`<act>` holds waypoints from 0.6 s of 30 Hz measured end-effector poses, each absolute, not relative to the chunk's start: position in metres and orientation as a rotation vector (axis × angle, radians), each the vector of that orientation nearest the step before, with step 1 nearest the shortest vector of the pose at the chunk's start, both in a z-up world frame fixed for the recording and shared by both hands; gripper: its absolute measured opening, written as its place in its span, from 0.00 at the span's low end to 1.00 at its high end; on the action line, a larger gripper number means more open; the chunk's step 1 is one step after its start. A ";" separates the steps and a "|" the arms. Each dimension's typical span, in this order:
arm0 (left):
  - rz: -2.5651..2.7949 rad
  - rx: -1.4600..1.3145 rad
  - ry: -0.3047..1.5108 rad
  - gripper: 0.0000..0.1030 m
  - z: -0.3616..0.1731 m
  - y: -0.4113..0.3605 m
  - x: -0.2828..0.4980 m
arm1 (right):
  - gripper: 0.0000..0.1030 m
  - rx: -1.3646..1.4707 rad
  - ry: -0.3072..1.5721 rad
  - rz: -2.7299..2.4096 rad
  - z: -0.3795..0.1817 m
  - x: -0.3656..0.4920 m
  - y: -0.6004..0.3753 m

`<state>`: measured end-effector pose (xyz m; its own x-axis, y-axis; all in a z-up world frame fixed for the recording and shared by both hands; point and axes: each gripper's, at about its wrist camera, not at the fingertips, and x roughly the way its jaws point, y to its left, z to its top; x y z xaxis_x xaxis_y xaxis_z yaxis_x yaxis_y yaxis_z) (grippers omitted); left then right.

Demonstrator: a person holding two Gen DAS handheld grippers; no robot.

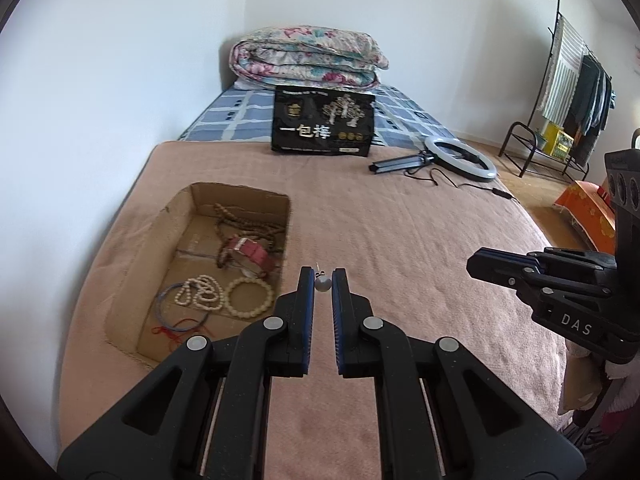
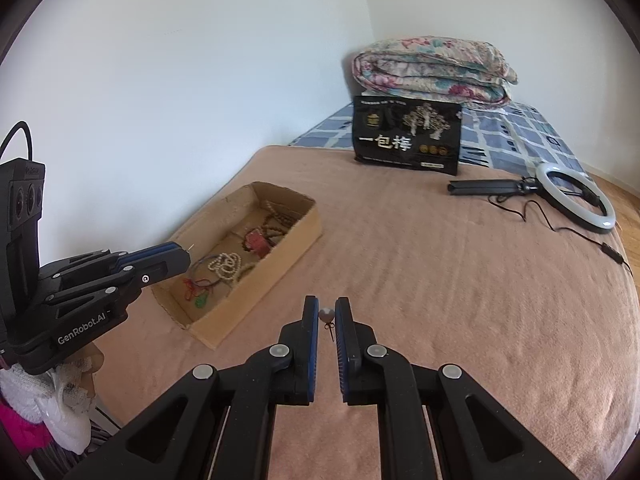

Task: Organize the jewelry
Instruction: 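Carry the pearl earring in left tool over the box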

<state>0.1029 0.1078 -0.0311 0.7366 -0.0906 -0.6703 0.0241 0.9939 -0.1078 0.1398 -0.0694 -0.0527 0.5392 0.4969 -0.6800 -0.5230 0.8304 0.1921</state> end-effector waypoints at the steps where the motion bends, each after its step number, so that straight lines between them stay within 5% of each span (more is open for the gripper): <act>1: -0.053 -0.100 0.740 0.07 -0.031 0.114 0.103 | 0.06 -0.036 0.796 0.615 -0.052 0.141 -0.063; 18: 0.078 -0.183 0.771 0.07 -0.048 0.201 0.109 | 0.06 -0.081 0.813 0.724 -0.058 0.159 0.023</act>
